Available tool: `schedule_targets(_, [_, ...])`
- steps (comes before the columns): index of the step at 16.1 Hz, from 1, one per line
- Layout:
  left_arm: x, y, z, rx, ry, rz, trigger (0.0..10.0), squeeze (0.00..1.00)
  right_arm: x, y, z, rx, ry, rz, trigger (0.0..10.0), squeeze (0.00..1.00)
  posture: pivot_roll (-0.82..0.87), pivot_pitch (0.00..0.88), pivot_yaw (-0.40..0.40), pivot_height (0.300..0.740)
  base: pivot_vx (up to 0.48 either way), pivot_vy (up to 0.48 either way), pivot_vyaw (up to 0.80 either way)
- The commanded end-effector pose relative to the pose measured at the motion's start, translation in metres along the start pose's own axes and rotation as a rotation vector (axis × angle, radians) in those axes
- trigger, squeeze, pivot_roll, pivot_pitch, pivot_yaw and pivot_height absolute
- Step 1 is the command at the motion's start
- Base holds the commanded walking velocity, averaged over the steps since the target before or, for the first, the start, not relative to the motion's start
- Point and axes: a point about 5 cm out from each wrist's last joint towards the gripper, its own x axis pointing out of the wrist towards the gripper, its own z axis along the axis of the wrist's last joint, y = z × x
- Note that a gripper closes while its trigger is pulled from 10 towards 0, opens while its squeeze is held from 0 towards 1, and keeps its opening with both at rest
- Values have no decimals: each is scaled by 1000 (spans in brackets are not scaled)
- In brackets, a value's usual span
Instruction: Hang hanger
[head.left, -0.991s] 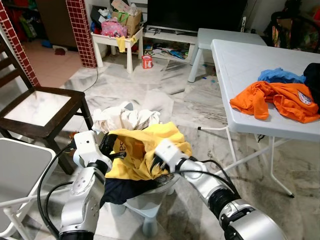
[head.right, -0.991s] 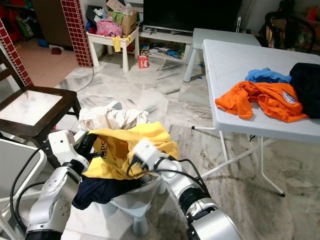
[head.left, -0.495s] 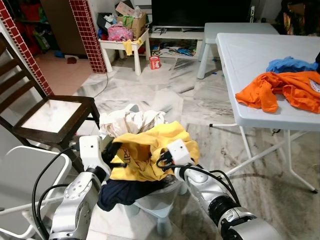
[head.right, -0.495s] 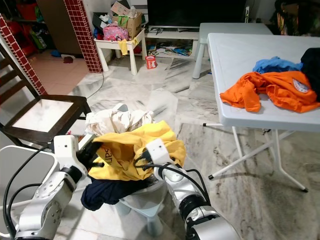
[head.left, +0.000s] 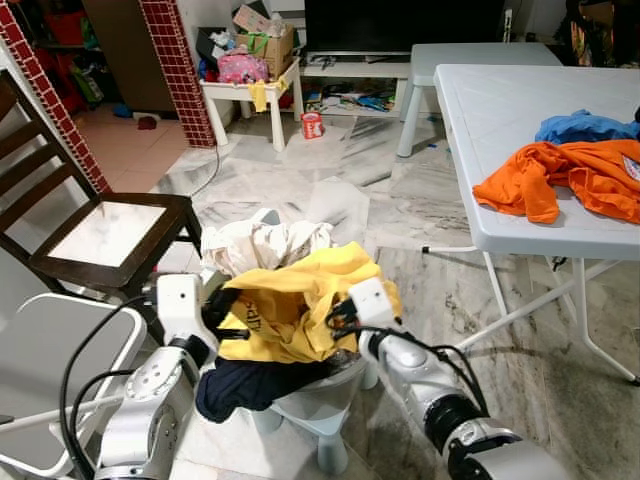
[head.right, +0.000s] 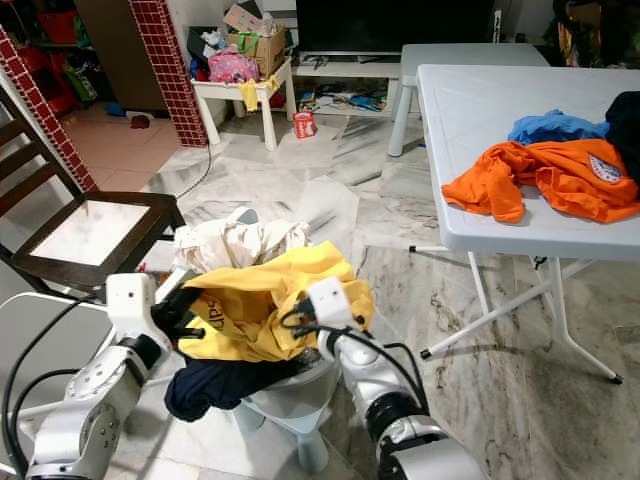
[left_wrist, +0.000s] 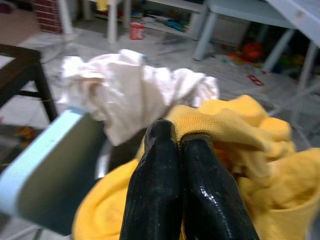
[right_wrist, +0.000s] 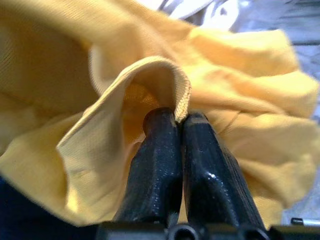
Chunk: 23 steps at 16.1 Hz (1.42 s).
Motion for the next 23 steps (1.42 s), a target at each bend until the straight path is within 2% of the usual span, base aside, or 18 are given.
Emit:
schedule_targets(1, [-2,12,-1,-4,-3,73,0,0,1,-5,11,14,-62,-29,0,0,142,5,64,740,0,0,0])
schedule_targets(3, [-7,33,-4,7,-24,232,0,0,-5,-24,22,28,-140,-87,0,0,129,6,53,740,0,0,0])
schedule_targets(5, [-10,42,-5,11,-25,304,0,0,-9,-35,26,41,-176,-119,0,0,125,6,49,740,0,0,0])
schedule_targets(6, [-17,60,-15,-6,7,422,0,0,-17,-50,35,59,-250,-163,0,0,110,9,44,740,0,0,0])
schedule_targets(8, [-27,81,-31,-68,75,565,0,0,-28,-62,49,57,-343,-165,0,0,94,12,41,740,0,0,0])
schedule_targets(9, [-33,91,-43,-128,120,635,0,0,-35,-70,62,67,-405,-163,0,0,86,13,40,740,0,0,0])
schedule_targets(12, [-36,93,-54,-136,170,651,0,0,-43,-78,89,62,-501,-132,0,0,63,13,37,740,0,0,0])
schedule_targets(13, [-28,80,-59,-111,207,573,4706,0,-45,-84,113,48,-557,-130,0,0,57,8,28,740,0,0,0])
schedule_targets(14, [-22,72,-59,-91,217,520,10000,0,-46,-84,126,54,-592,-118,0,0,54,7,26,740,0,0,0])
schedule_targets(15, [-19,67,-58,-84,213,485,10000,0,-46,-83,130,56,-601,-109,0,0,51,5,22,740,0,0,0])
schedule_targets(16, [-11,55,-48,-24,160,404,10000,0,-48,-79,137,44,-610,-66,0,0,52,3,17,740,0,0,0])
schedule_targets(17, [-3,37,-22,122,26,320,10000,0,-48,-73,134,-8,-586,-23,0,0,54,2,9,740,0,0,0])
schedule_targets(18, [-3,31,-9,189,-42,290,10000,0,-46,-71,128,-15,-559,-16,0,0,56,2,6,740,0,0,0])
schedule_targets(19, [-4,29,-6,212,-58,282,10000,0,-46,-70,126,-11,-548,-9,0,0,57,3,4,740,0,0,0])
schedule_targets(20, [-8,27,-4,217,-84,263,10000,384,-45,-66,121,-36,-530,1,0,0,57,4,4,740,0,0,0])
schedule_targets(21, [-11,26,-10,185,-64,252,10000,1000,-45,-64,120,-37,-527,6,0,0,58,5,2,740,0,0,0])
schedule_targets(22, [-15,25,-14,153,-61,237,10000,1000,-45,-61,120,-38,-523,15,0,0,56,4,2,740,0,0,0])
schedule_targets(23, [-19,24,-19,172,-43,220,10000,1000,-44,-58,121,-46,-521,28,0,0,57,6,2,740,0,0,0])
